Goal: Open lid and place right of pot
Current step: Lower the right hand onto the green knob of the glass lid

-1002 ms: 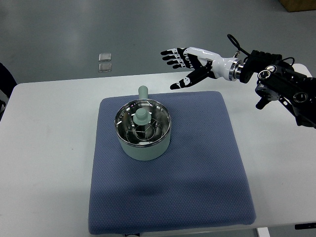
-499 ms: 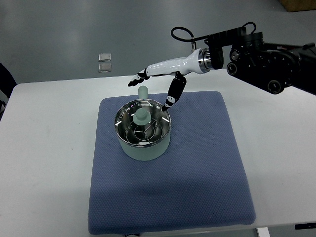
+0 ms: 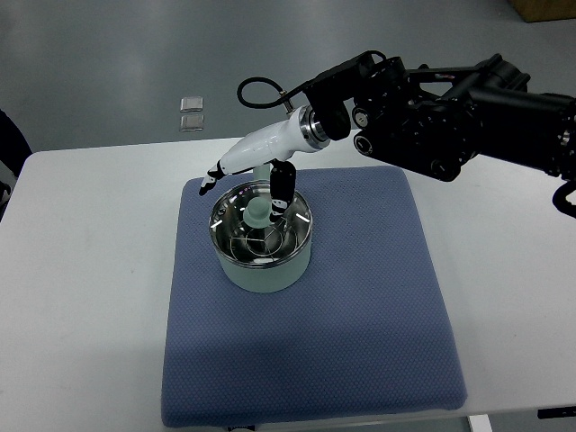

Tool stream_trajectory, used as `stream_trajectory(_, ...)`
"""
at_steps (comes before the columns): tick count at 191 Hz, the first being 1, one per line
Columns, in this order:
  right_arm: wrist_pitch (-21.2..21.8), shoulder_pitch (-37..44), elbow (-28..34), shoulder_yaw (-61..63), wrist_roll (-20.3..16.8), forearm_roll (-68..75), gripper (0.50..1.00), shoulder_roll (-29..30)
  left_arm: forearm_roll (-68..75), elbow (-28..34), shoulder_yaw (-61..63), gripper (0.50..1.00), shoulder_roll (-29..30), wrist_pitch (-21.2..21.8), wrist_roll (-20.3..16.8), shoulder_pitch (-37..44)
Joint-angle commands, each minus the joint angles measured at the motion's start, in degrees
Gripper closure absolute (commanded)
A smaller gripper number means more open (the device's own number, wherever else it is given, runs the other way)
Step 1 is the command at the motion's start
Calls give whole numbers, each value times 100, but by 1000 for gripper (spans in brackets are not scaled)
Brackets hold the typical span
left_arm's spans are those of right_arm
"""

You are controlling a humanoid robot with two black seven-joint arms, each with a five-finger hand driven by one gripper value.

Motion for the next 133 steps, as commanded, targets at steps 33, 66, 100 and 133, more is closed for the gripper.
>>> stream_trajectory(33, -197, -19, -1, -16, 9, -17, 611, -24, 0, -21, -8, 500, 0, 0, 0, 0)
stream_trajectory(66, -311, -71, -1, -16, 9, -26, 636, -60, 0, -21, -8, 500, 0, 0, 0, 0)
stream_trajectory(100, -399, -115, -1, -33, 9, -26, 666, -104, 0, -21, -8, 500, 0, 0, 0, 0)
stream_trajectory(133, -425, -186, -1, -25, 9, -26, 675, -183, 0, -21, -8, 500, 0, 0, 0, 0)
